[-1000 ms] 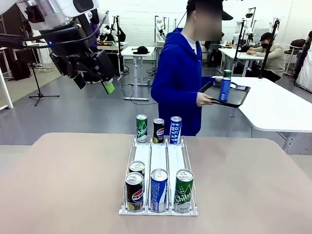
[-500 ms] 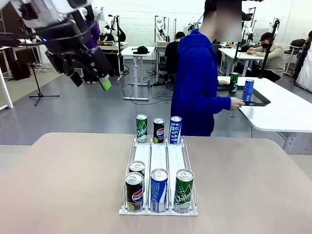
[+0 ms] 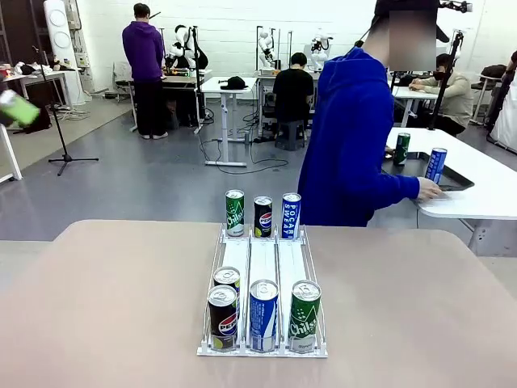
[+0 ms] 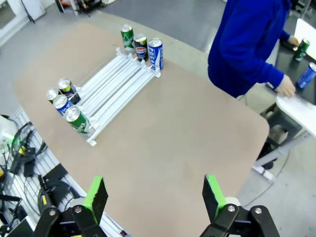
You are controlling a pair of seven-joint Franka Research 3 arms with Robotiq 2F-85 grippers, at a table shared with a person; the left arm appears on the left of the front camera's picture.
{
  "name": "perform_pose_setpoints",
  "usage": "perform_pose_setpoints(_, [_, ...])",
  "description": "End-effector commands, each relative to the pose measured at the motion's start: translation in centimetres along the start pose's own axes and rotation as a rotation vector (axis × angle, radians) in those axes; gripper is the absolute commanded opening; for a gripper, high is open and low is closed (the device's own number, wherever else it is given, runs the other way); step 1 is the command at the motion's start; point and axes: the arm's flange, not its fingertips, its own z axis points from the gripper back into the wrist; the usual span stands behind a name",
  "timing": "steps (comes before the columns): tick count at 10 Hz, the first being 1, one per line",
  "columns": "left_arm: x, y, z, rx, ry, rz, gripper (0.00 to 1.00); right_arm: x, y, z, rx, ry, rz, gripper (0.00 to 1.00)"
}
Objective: Retrieve and hand over the desired beverage to the person.
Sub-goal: Place the picked can on the Handle tray extended by the person.
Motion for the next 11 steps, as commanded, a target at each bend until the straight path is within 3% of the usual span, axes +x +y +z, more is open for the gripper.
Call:
perform_pose_setpoints(1, [-2.4,1.6,0.0,0.009,-0.028,0.024,1.00,0.1,0.0,-0.3,0.001,0.000,0.001,1.00])
perform_pose_setpoints(5, [-1.4,4.2,0.3,0.027,-0.001,0.145,1.00,0.1,0.0,-0.3,0.001,0.000,0.001,1.00])
perform_pose_setpoints(8, [0.3,4.1,-0.4,0.032,0.057,0.137,1.00,0.1,0.0,-0.3,0.001,0.000,0.001,1.00])
perform_pose_setpoints(11, [0.2,4.3,-0.9,0.043,0.051,0.117,1.00,0.1,0.0,-0.3,0.001,0.000,0.001,1.00])
